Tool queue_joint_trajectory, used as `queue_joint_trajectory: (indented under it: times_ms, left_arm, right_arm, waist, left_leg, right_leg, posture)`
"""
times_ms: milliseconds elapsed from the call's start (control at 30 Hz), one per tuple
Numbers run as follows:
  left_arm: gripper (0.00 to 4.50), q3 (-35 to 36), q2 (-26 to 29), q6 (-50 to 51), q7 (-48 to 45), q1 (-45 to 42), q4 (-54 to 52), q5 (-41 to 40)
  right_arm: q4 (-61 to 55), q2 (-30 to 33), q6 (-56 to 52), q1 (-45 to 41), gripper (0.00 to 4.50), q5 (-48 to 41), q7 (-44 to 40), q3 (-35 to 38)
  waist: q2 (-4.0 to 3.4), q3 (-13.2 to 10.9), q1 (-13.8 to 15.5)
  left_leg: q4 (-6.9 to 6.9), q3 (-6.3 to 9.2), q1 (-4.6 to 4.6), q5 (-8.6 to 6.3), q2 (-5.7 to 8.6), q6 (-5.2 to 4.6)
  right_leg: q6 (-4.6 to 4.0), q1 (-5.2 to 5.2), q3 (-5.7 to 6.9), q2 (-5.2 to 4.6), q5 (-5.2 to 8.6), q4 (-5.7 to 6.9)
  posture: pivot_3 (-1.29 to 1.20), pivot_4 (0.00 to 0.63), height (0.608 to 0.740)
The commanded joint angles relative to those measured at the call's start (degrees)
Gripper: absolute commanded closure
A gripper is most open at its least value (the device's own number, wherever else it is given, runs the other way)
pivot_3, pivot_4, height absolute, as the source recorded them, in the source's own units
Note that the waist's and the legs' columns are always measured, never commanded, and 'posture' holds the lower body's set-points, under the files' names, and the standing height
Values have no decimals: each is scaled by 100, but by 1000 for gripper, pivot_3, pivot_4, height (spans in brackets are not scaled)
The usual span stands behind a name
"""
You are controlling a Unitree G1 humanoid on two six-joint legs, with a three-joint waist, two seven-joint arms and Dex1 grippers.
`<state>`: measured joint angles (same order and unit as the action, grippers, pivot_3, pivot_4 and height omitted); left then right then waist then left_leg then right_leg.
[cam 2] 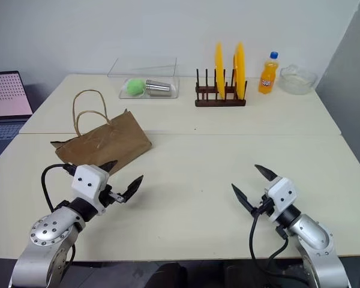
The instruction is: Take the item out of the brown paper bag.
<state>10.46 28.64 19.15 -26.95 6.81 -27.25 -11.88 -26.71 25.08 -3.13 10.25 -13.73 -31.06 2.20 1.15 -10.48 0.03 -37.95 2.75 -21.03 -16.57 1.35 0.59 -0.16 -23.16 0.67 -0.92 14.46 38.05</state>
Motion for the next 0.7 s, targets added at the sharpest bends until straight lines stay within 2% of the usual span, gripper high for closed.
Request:
queue_joint_trajectory:
  times_ms: [33,467,700]
  left_arm:
    - [95,61,44,-140,-34,-67,-83,-21]
    - [95,100,18,-224,189,-10,-133,211]
    - [95,459,-151,-361,321,317,-430,39]
  right_arm:
    - [-165,-13,85,-32,0,-28,21,67]
    - [-267,27,-61,-91,0,-3,11,3]
    - [-474,221,-580,-363,0,-257,-199,-141]
  waist:
    - [0,0,0]
    - [0,0,0]
    - [1,-1,-9]
  left_leg:
    - [0,0,0,0,0,0]
    - [0,0,0,0,0,0]
    - [0,0,0,0,0,0]
  right_leg:
    - [0,0,0,0,0,0]
    - [0,0,0,0,0,0]
    - [0,-1,-1,0,0,0]
  posture:
    - [0,150,740]
    - [0,150,740]
    - [0,150,740]
